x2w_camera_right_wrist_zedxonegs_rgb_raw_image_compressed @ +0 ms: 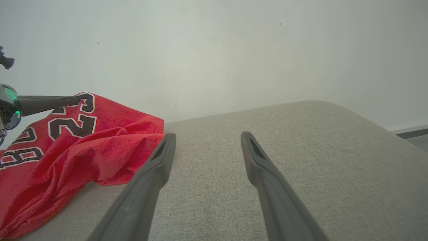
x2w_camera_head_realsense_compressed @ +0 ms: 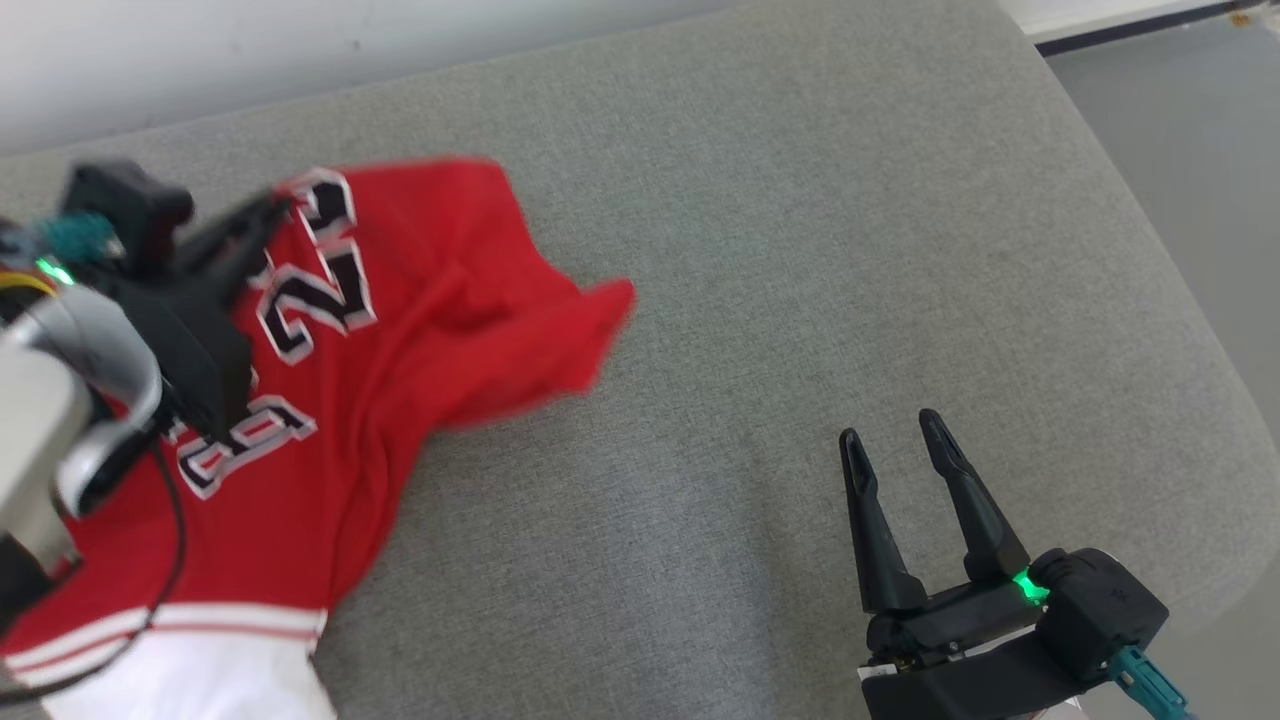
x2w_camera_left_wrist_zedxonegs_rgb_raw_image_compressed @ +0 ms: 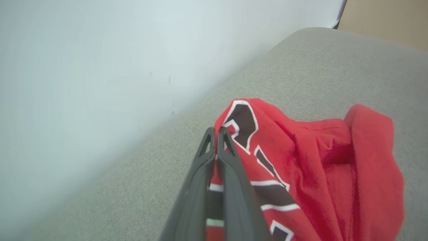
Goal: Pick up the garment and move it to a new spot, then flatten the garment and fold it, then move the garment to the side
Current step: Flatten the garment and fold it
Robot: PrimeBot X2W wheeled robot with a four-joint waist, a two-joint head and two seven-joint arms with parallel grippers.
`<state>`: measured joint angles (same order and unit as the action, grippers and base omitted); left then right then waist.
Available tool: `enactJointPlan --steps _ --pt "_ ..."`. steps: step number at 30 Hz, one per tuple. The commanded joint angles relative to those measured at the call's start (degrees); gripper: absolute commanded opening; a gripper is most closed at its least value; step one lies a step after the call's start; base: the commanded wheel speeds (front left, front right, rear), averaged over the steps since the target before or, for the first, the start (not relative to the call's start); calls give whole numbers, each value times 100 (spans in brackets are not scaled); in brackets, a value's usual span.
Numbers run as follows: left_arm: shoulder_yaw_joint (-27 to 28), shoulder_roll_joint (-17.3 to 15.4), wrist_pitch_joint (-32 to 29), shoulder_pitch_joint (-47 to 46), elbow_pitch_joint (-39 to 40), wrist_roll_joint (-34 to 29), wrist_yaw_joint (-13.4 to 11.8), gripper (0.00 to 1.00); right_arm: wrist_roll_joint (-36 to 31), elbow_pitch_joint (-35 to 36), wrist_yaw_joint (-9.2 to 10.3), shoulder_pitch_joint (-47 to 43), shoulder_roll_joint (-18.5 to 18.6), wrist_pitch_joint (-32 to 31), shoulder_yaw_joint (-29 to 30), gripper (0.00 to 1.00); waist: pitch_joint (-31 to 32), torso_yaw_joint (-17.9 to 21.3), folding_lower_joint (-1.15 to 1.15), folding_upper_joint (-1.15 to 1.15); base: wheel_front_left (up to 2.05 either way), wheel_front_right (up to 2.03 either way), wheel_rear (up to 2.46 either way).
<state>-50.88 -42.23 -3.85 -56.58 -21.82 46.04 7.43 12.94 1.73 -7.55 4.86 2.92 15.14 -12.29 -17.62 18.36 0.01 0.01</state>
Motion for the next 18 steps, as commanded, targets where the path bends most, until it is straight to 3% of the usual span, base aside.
enactJointPlan --steps 1,11,12,13,14,15,18 --pt "-76 -71 67 -240 65 -3 1 0 45 26 13 51 -7 6 -37 100 -132 119 -1 -1 0 0 0" --pt "-952 -600 819 -1570 -449 167 -2 0 337 113 13 224 -8 6 -221 100 -529 523 -1 -1 0 0 0" --pt "-1011 -610 874 -1629 -598 210 -2 16 354 125 13 223 -8 6 -222 100 -550 540 -1 -1 0 0 0" --pt "-1087 -617 962 -1686 -686 171 -2 44 366 140 13 220 -6 6 -215 100 -568 547 -1 -1 0 0 0" --pt "-1122 -622 1048 -1719 -804 155 -2 95 380 150 13 211 -7 6 -202 100 -574 544 -1 -1 0 0 0" --pt "-1156 -629 1146 -1742 -904 138 -1 100 389 158 13 195 -7 6 -188 100 -576 535 -1 -1 0 0 0" --pt "-1130 -634 1473 -1720 -1179 87 -70 100 361 148 13 127 -7 7 -94 100 -533 441 -1 -1 0 0 0"
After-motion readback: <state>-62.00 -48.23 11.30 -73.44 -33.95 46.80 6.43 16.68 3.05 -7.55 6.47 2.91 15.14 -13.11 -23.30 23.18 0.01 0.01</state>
